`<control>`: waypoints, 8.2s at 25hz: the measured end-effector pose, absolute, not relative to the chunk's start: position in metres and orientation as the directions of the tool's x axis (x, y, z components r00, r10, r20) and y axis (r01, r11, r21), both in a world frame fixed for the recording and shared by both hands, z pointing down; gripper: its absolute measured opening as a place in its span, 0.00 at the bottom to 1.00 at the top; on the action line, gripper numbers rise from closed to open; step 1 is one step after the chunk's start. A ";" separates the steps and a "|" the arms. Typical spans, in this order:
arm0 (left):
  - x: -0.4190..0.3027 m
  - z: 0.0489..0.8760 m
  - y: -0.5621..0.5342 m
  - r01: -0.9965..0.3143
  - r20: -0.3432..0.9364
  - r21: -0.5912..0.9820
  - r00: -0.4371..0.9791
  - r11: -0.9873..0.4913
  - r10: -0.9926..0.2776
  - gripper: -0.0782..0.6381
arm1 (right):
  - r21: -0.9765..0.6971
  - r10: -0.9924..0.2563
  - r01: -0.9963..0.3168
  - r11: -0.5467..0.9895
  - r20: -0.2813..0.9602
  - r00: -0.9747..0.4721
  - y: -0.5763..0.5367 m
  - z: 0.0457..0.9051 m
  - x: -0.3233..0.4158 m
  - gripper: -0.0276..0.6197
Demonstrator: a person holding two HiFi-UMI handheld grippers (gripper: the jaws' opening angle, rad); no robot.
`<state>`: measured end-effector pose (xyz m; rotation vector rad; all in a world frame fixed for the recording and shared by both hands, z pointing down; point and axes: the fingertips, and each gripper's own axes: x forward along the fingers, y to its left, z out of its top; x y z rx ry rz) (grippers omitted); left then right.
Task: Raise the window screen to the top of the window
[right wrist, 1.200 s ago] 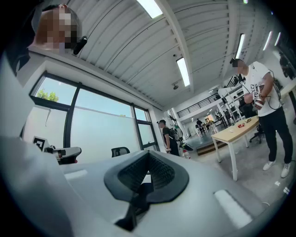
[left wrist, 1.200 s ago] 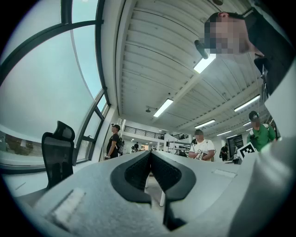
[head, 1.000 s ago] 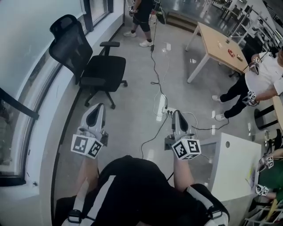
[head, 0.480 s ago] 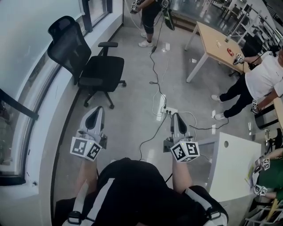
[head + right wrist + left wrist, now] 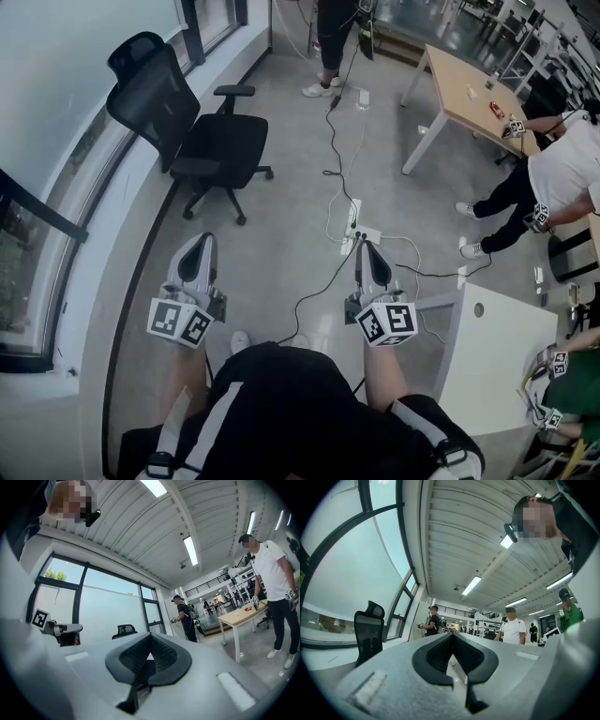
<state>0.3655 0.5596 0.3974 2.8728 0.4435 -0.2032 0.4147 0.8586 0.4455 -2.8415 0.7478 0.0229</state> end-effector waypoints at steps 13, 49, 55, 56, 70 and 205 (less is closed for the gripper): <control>0.266 0.401 0.475 -0.033 -0.117 0.214 0.991 -0.976 -0.060 0.11 | -0.182 -0.745 -0.746 -0.640 -0.092 0.661 0.757 0.443 0.426 0.05; -0.095 0.419 0.165 -0.713 -0.146 0.138 0.672 -0.687 -0.726 0.12 | -0.095 -0.988 -0.986 0.140 -0.075 -0.133 0.234 0.421 0.182 0.05; -0.110 0.433 0.143 -0.749 -0.121 0.167 0.630 -0.641 -0.768 0.12 | -0.132 -0.966 -0.957 0.257 -0.076 -0.249 0.183 0.430 0.147 0.05; -0.110 0.429 0.136 -0.757 -0.121 0.175 0.618 -0.630 -0.777 0.12 | -0.134 -0.962 -0.954 0.268 -0.078 -0.260 0.173 0.430 0.148 0.05; -0.073 0.384 -0.016 -0.776 -0.259 0.145 0.569 -0.614 -0.780 0.12 | -0.119 -0.917 -0.912 0.392 -0.137 -0.376 -0.027 0.421 0.186 0.05; -0.056 0.272 -0.589 -0.231 0.230 -0.900 0.471 -0.370 -0.852 0.17 | 0.532 -0.927 -0.769 0.354 0.092 -0.363 -0.514 0.387 0.016 0.30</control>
